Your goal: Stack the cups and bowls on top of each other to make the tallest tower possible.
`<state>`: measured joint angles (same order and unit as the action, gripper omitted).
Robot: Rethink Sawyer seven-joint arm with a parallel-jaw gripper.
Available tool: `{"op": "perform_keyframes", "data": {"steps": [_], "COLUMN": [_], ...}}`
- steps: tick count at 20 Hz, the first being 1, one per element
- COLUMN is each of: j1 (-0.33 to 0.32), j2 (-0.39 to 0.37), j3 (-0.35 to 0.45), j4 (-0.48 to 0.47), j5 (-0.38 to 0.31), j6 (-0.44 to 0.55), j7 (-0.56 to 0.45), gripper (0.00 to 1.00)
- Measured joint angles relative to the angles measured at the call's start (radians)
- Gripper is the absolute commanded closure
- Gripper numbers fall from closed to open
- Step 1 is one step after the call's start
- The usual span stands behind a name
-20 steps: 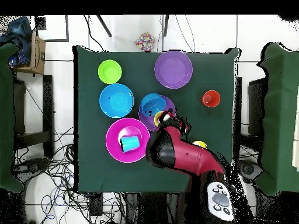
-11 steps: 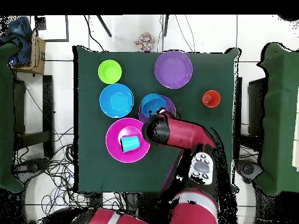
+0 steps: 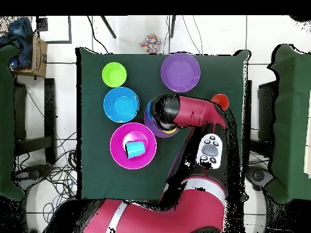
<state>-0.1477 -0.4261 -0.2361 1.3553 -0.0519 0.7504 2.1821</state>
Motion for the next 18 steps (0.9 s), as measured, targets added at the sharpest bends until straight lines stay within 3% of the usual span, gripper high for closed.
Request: {"op": "perform_keyframes", "data": {"steps": [7, 18], "j1": [-0.015, -0.019], "j2": [0.007, 0.011], "j3": [0.017, 0.017], "j4": [-0.081, -0.096], "j5": [0.000, -0.001], "j6": [0.007, -0.001], "j7": [0.000, 0.000], "gripper": [0.00, 0.00]}}
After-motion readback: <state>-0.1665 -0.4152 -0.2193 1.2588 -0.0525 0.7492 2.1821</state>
